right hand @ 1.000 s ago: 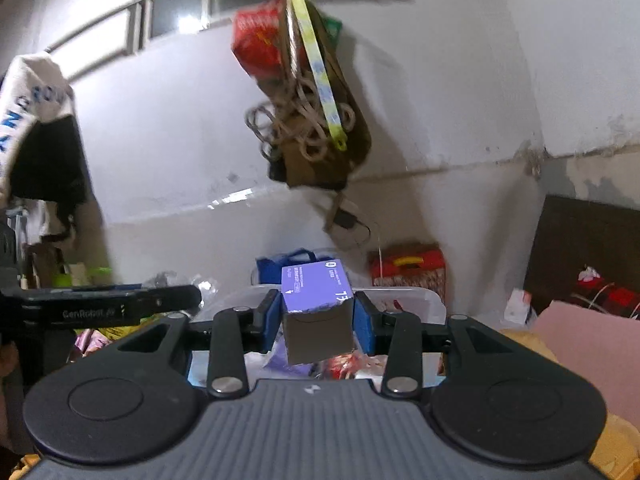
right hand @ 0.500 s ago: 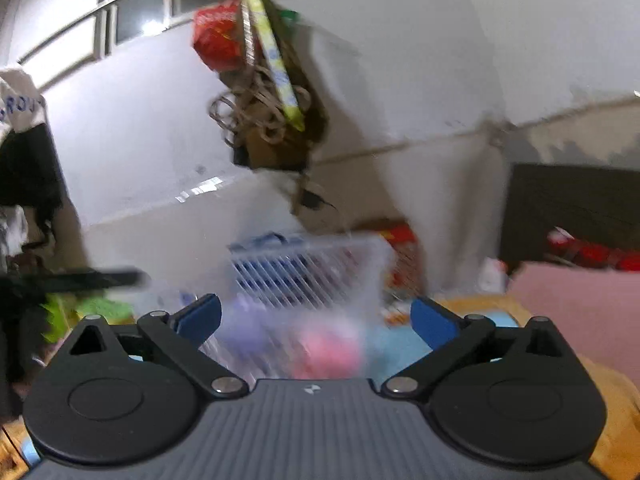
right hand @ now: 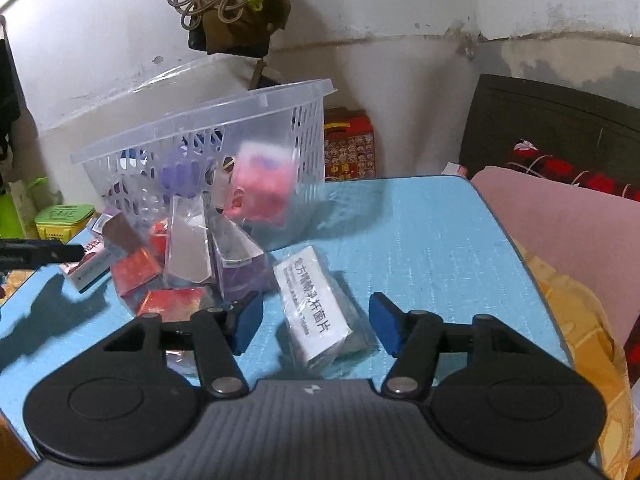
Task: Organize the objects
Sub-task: 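Grasp the white packet with the right gripper while the left grasps the pink 'Welcome' pack, then grasp the red gift box with right gripper while left grasps barcode purple packet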
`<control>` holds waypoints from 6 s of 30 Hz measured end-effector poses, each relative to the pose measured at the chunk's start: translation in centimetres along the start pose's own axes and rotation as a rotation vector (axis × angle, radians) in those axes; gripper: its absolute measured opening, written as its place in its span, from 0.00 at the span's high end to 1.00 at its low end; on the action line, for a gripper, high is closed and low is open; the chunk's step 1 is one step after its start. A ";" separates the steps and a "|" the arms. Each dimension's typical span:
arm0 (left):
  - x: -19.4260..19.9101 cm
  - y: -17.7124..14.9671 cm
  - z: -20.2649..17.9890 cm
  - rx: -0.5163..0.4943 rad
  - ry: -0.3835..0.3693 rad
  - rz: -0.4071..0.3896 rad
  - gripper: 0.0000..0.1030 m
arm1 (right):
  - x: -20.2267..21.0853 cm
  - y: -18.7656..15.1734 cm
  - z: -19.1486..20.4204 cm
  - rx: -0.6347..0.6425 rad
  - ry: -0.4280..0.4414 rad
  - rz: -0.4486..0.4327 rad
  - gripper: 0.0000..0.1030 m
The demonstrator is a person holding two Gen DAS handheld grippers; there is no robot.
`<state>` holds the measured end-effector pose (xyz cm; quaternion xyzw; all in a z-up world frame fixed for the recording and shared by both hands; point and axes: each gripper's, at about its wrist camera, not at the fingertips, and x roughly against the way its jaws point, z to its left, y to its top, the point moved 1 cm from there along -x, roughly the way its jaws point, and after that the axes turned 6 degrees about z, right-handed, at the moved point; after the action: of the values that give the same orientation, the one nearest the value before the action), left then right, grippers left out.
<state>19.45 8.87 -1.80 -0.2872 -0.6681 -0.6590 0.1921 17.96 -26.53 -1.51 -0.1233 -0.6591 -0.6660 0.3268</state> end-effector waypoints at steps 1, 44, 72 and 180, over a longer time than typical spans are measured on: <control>-0.1 -0.4 -0.1 -0.007 0.009 0.003 0.13 | 0.0 0.1 0.1 -0.002 -0.001 -0.001 0.43; 7.3 -2.2 0.6 0.068 -0.032 -0.219 0.47 | 6.0 0.2 0.6 -0.005 0.049 -0.245 0.58; 2.7 13.2 -4.5 0.017 -0.043 -0.151 0.25 | 0.2 14.2 7.6 0.163 0.067 -0.272 0.03; 4.3 13.4 -3.0 0.022 -0.076 -0.170 0.30 | 1.9 15.2 6.9 0.167 0.072 -0.233 0.00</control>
<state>24.29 5.97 11.42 -0.2521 -0.7039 -0.6543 0.1134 23.78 -19.22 12.44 0.0055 -0.7098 -0.6464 0.2798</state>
